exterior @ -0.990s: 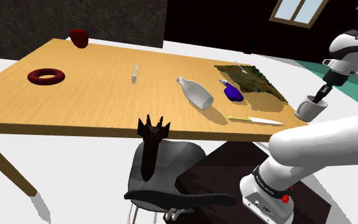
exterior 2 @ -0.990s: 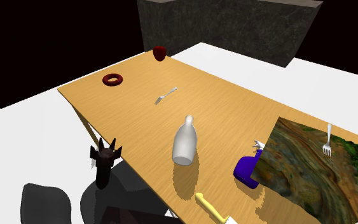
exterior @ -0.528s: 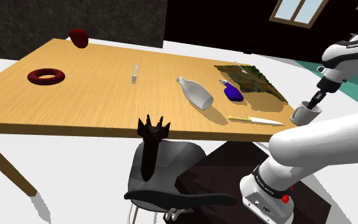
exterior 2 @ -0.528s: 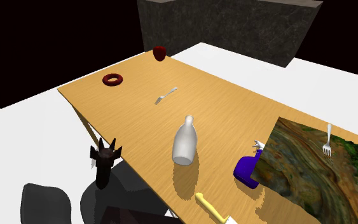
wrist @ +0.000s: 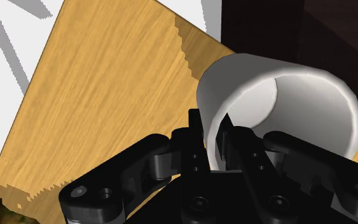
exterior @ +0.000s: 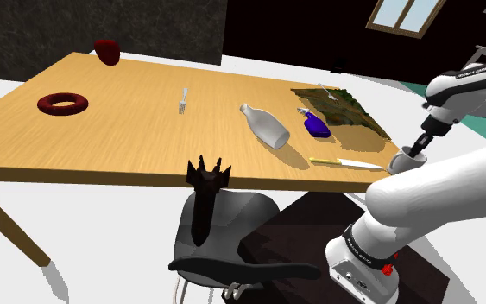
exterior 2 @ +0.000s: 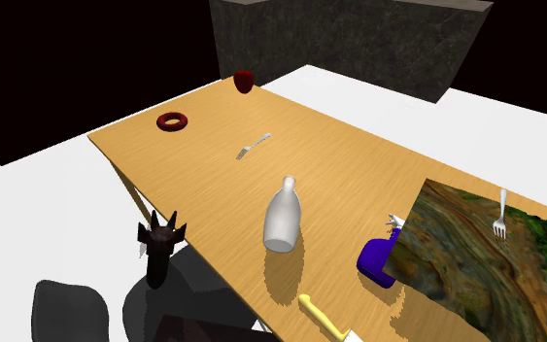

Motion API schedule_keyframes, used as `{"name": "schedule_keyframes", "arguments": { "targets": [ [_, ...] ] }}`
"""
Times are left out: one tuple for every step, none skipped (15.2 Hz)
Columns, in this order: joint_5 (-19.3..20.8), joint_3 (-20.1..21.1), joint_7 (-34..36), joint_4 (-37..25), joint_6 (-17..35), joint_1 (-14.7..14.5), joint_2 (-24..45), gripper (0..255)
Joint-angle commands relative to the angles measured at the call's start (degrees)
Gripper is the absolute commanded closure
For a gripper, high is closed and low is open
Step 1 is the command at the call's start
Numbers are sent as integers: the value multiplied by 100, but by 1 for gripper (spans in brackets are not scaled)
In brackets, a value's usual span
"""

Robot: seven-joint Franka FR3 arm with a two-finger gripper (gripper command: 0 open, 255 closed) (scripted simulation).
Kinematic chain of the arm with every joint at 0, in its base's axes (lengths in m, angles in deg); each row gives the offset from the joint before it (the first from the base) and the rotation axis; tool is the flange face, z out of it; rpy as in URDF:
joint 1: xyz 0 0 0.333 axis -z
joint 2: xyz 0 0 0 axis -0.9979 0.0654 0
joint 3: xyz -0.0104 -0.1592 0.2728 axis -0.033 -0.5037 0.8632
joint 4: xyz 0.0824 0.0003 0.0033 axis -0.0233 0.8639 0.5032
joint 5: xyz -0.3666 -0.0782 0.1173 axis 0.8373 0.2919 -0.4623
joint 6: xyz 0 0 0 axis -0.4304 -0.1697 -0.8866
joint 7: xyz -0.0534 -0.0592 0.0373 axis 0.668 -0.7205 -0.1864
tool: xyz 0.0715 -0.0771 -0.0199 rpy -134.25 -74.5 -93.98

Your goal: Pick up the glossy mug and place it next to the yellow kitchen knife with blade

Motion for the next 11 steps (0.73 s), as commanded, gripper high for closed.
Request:
{"name": "schedule_keyframes", "arguments": {
  "targets": [
    [2,-79,-14,93,170,-24,76,255],
    [-9,-126,-28,128,255,-47,130,255],
    [-9,-126,-28,129,255,-46,129,255],
    [-9,-126,-28,128,255,-47,129,255],
    [-9,-126,-29,128,255,-47,130,255],
    [-9,-126,-29,128,255,-47,130,255],
    [-9,-126,-29,128,255,-47,130,255],
    [-9,-126,-29,128,255,-47,130,255],
    [-9,-126,-28,128,255,-47,130,255],
    [-9,-126,-28,128,255,-47,130,255],
    [-9,-126,-28,128,255,-47,129,0]
  ]
}}
